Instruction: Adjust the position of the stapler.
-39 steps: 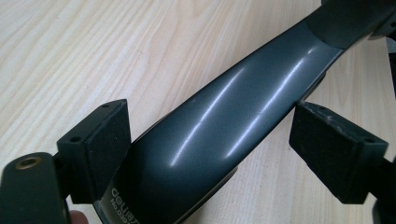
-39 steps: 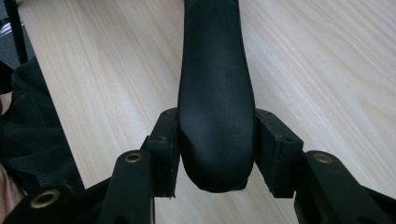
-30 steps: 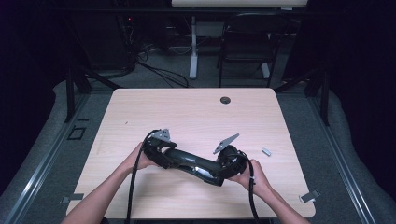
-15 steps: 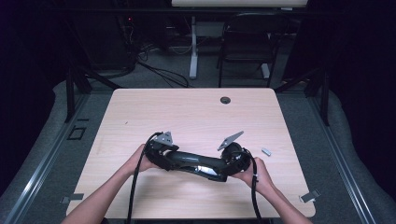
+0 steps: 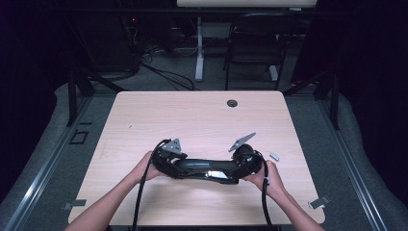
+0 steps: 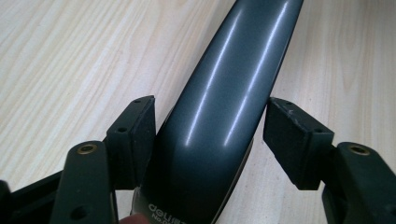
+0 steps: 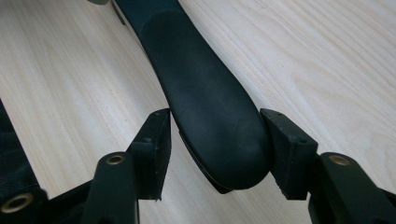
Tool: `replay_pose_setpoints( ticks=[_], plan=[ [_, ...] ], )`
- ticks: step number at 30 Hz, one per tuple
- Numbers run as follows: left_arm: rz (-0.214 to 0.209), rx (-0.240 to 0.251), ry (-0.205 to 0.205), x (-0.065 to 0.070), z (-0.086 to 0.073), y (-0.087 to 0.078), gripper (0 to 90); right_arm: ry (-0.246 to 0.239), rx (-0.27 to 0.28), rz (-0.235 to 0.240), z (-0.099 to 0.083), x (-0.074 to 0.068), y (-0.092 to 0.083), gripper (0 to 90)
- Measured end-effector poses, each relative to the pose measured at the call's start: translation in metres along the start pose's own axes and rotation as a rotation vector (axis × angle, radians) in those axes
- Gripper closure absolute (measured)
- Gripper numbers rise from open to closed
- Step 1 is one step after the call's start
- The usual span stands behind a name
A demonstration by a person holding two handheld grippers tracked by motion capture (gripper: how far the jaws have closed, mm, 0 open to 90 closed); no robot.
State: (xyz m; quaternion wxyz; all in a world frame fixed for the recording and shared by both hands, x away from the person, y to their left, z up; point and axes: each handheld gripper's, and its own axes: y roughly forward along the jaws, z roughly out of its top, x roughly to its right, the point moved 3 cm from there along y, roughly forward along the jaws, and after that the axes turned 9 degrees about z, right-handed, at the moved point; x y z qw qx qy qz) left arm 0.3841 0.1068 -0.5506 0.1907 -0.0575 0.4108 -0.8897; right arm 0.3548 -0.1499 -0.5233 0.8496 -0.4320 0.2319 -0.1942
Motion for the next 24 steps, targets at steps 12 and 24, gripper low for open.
replay_pose_setpoints(
  ticks=[12,24],
  plan=[
    [-0.008,-0.007,-0.002,0.005,0.003,0.001,39.2,-0.008,-0.006,0.000,-0.001,0.008,-0.003,42.7],
    [0.001,-0.020,-0.004,0.008,0.003,0.000,39.9,-0.024,0.007,0.031,-0.003,0.012,-0.005,42.9]
  ],
)
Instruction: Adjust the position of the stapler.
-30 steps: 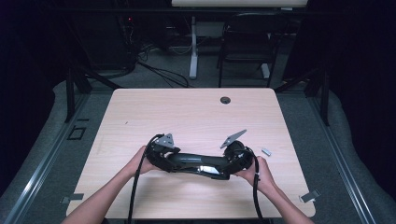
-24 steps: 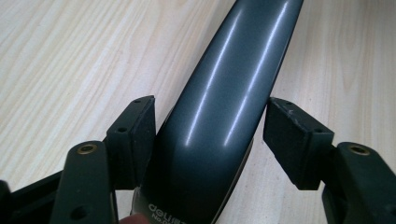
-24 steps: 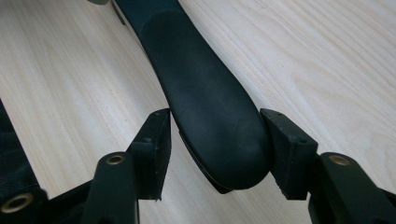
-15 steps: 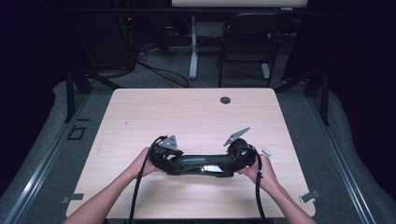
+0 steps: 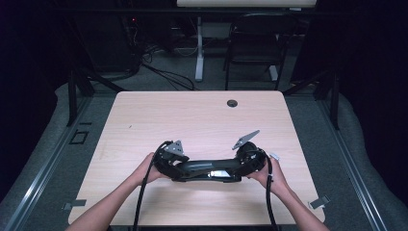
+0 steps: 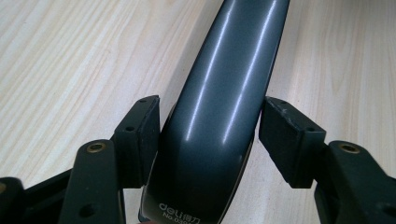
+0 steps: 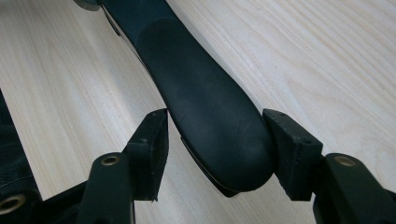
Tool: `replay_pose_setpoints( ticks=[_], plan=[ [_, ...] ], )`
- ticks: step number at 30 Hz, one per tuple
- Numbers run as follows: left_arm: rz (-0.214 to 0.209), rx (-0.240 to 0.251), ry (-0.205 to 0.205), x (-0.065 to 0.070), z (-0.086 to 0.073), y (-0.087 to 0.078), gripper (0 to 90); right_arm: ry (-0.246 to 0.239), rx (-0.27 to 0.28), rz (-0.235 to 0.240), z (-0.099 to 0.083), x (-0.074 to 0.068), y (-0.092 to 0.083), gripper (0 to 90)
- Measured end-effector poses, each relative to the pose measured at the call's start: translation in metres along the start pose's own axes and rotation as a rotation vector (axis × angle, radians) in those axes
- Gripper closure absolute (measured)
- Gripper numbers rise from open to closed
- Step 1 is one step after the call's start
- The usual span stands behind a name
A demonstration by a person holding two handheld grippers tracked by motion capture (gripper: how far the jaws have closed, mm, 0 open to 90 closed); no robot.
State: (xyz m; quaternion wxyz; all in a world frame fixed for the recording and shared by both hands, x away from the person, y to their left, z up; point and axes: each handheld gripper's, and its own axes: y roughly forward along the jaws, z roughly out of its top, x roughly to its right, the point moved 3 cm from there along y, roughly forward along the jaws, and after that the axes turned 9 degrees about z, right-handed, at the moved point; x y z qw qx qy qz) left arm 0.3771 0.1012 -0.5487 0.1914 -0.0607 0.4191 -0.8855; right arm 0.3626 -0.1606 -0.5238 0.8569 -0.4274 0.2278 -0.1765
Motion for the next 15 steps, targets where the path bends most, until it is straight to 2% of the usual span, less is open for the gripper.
replay_pose_setpoints(
  ticks=[2,3,6,8,15],
  plan=[
    [-0.003,0.001,-0.001,0.0008,-0.0001,-0.0001,40.0,-0.004,-0.005,0.001,-0.0001,0.0001,-0.0003,42.9],
    [0.013,-0.010,0.003,0.0011,-0.0001,-0.0009,40.2,-0.007,-0.006,0.003,-0.0002,0.0004,-0.0005,42.9],
    [0.010,-0.014,0.002,0.0016,-0.0001,-0.0013,40.4,-0.010,-0.006,0.005,-0.0003,0.0007,-0.0005,42.8],
    [-0.001,0.000,-0.004,0.0026,-0.0003,-0.0005,40.5,-0.011,-0.006,0.006,-0.0003,0.0008,-0.0006,42.7],
    [0.010,-0.015,-0.018,0.0051,0.0010,-0.0009,40.2,-0.017,-0.007,0.012,-0.0004,0.0014,-0.0007,42.1]
  ],
)
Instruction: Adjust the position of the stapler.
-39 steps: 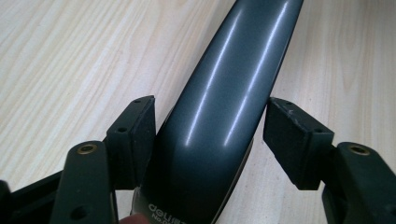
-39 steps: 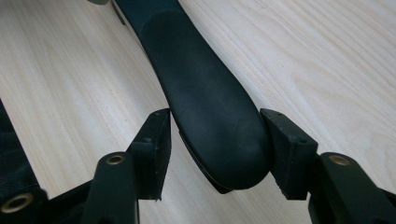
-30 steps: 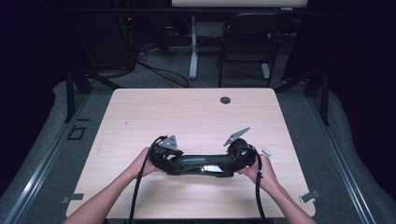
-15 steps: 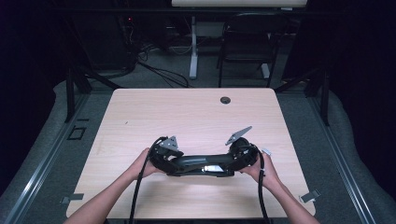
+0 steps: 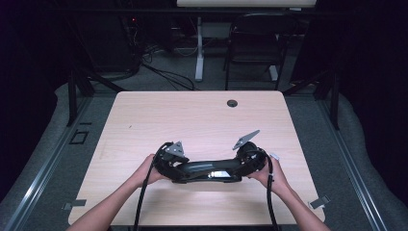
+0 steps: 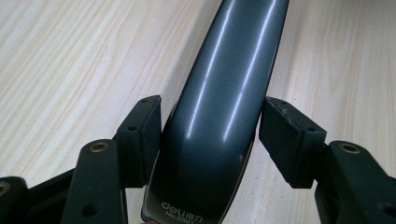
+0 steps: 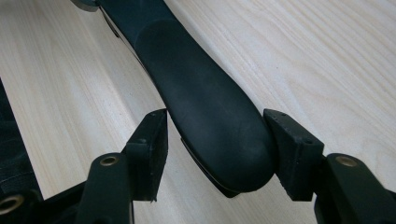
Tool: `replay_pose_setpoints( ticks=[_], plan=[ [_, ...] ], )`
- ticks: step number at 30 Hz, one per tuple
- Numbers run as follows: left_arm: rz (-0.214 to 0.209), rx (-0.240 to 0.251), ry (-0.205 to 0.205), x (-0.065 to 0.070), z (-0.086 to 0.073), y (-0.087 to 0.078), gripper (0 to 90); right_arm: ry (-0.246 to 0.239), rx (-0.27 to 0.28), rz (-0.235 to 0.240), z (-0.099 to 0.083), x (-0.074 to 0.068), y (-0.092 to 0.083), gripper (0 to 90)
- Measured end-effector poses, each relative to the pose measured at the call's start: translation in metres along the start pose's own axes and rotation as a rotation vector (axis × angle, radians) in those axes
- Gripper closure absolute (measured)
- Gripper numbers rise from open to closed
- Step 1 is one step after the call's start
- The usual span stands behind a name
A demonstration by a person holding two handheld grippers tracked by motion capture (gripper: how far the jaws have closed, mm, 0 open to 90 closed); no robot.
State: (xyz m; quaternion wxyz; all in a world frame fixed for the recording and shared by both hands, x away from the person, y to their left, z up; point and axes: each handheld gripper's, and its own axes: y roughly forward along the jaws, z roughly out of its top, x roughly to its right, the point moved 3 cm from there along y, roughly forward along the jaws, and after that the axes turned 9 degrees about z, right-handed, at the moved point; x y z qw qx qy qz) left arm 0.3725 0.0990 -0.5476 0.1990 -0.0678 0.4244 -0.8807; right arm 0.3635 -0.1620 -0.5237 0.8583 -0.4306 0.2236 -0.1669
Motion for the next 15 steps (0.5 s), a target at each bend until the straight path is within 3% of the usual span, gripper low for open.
replay_pose_setpoints(
  ticks=[2,7,11,13,15],
  plan=[
    [0.001,-0.005,-0.013,0.001,0.001,0.000,39.3,0.005,0.008,-0.001,0.000,0.000,0.000,41.0],
    [0.010,0.004,-0.041,0.002,0.004,-0.001,27.7,0.034,0.033,-0.011,-0.003,0.001,-0.003,20.8],
    [0.018,0.031,-0.073,0.003,0.005,-0.007,16.8,0.054,0.050,-0.032,-0.008,0.001,-0.012,14.6],
    [0.048,0.045,-0.083,0.005,0.007,-0.013,14.9,0.064,0.064,-0.034,-0.011,0.001,-0.016,13.2],
    [0.047,0.073,-0.098,0.006,0.009,-0.017,11.7,0.069,0.064,-0.038,-0.014,0.001,-0.019,12.2]
  ],
)
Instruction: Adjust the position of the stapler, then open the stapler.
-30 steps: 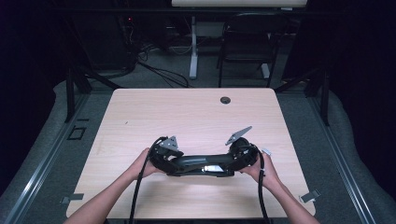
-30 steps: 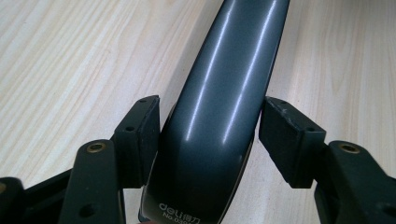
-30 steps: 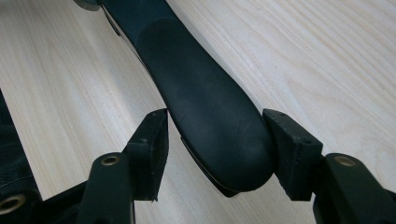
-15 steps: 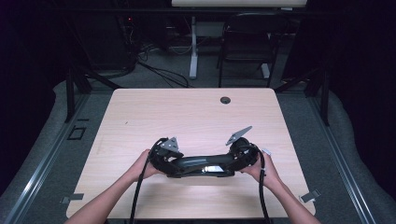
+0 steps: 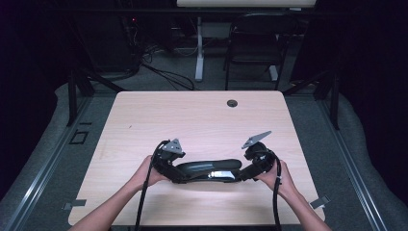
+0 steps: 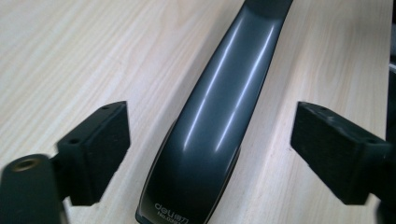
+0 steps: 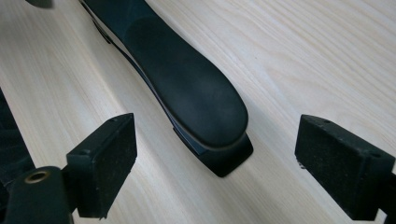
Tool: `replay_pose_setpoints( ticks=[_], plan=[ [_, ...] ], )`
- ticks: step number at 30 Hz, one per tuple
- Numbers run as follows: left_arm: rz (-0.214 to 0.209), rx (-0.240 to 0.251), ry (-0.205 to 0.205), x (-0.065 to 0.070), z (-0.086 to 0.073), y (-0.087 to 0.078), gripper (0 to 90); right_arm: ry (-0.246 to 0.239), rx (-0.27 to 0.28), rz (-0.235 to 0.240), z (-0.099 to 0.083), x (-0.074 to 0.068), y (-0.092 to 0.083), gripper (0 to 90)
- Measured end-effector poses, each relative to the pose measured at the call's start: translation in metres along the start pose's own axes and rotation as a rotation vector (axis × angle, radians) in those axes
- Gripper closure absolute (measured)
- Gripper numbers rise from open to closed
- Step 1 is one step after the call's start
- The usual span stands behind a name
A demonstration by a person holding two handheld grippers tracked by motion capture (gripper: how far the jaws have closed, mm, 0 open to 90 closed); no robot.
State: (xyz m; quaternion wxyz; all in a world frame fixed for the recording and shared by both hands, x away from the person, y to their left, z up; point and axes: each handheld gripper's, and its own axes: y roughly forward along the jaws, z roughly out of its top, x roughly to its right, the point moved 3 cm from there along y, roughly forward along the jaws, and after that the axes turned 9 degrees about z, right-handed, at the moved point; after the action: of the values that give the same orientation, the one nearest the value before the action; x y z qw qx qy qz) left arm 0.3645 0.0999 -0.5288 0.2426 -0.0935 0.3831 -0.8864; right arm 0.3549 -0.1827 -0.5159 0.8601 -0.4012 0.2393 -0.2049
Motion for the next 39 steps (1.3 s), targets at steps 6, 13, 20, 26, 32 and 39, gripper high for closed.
replay_pose_setpoints(
  ticks=[6,13,20,26,32,39],
  plan=[
    [0.025,0.040,-0.019,0.009,0.007,-0.007,4.6,0.014,0.016,-0.017,-0.011,-0.002,-0.010,10.6],
    [0.028,0.069,-0.017,0.025,0.016,-0.008,4.4,0.010,0.011,-0.034,-0.020,-0.005,-0.015,14.5],
    [0.036,0.102,-0.013,0.041,0.020,-0.009,11.2,0.009,0.005,-0.040,-0.022,-0.007,-0.014,18.9],
    [0.035,0.149,0.030,0.060,0.025,-0.011,20.2,-0.001,-0.012,-0.040,-0.026,-0.012,-0.010,33.4],
    [0.037,0.107,0.082,0.078,0.024,-0.002,31.3,-0.041,-0.040,-0.048,-0.026,-0.019,0.000,54.8],
    [0.020,0.077,0.090,0.088,0.022,0.016,49.0,-0.098,-0.039,-0.080,-0.028,-0.025,0.007,75.2]
  ],
)
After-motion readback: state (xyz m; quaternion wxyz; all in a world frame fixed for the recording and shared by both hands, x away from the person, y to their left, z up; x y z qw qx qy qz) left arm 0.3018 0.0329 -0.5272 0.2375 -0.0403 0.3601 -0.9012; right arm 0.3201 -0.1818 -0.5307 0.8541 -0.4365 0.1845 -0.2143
